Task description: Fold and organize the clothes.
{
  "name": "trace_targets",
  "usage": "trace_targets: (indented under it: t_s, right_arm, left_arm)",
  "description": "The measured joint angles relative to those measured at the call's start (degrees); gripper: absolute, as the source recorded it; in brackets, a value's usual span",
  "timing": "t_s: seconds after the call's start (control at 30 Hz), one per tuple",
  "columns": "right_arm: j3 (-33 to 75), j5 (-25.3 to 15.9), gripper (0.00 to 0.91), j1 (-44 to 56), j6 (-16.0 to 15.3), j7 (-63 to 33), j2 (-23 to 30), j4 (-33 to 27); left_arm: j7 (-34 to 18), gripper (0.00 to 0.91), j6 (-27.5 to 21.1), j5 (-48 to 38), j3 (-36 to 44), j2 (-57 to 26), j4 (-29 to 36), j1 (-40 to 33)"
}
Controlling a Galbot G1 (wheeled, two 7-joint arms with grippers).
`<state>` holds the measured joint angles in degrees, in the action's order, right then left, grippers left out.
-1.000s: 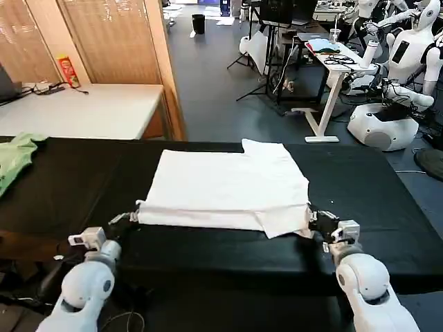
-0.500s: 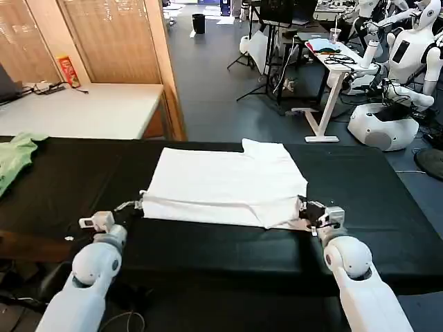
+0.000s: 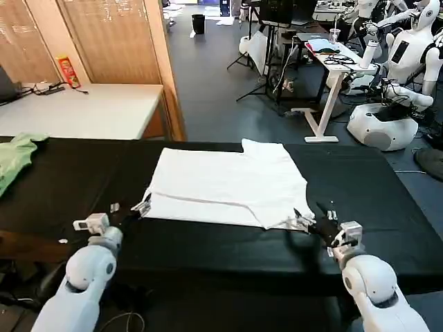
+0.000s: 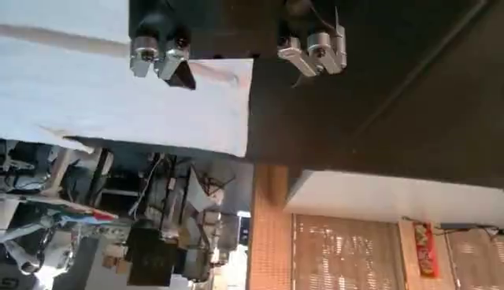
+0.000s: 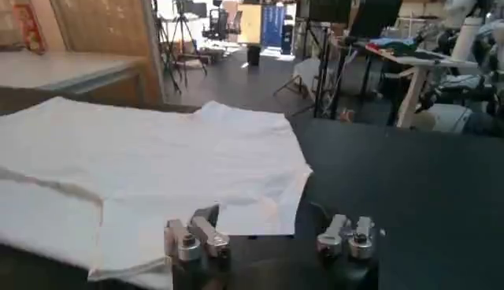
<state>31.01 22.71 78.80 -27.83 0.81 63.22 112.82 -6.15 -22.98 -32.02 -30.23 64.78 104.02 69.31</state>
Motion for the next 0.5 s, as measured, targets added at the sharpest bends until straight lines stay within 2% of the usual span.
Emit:
trace_targets:
  t_s: [0.07,0.1,0.13,0.17,0.2,0.23,0.3,0.33,0.37,0.4,0.5]
  right_arm:
    - [-0.2,-0.3,0.770,0.5,0.0,0.0,0.2,0.0]
    - [-0.3,-0.3,0.702,0.5,-0.1,0.0,0.3,0.0]
    - [-0.4,-0.3,0.683,0.6,-0.1,0.0,0.4,0.0]
    - [-0.4,-0.3,0.614,0.7,-0.2,0.0,0.4,0.0]
    - [-0.5,-0.3,0.536,0.7,-0.2,0.0,0.4,0.0]
    - [-0.5,-0.3,0.507,0.8,-0.2,0.0,0.5,-0.1]
    - [-0.5,-0.4,0.302,1.0,-0.2,0.0,0.7,-0.3]
    - [-0.5,-0.4,0.263,1.2,-0.2,0.0,0.8,-0.3]
    - [-0.5,-0.4,0.176,1.3,-0.2,0.0,0.8,-0.3]
    - [-0.5,-0.4,0.166,1.3,-0.2,0.0,0.8,-0.2]
    - [-0.5,-0.3,0.137,1.4,-0.2,0.0,0.8,0.1]
  left_arm:
    - [0.8,0.878,-0.2,-0.1,-0.1,0.0,0.2,1.3]
    - [1.2,0.878,-0.4,-0.3,-0.1,0.0,0.3,2.0]
    - [1.4,0.858,-0.5,-0.5,-0.1,0.0,0.4,2.5]
    - [1.6,0.673,-0.6,-0.7,-0.1,0.0,0.4,2.9]
    - [1.6,0.595,-0.7,-0.9,-0.1,0.1,0.4,3.2]
    - [1.6,0.400,-0.8,-1.0,-0.1,0.1,0.4,3.3]
    - [1.6,0.146,-0.9,-1.2,-0.1,0.2,0.4,3.4]
    - [1.6,0.107,-1.0,-1.4,-0.1,0.2,0.4,3.5]
    - [1.6,0.039,-1.0,-1.5,-0.1,0.2,0.4,3.7]
    - [1.7,0.000,-1.1,-1.6,-0.1,0.1,0.4,3.8]
    - [2.0,0.000,-1.2,-1.7,-0.1,0.0,0.4,4.1]
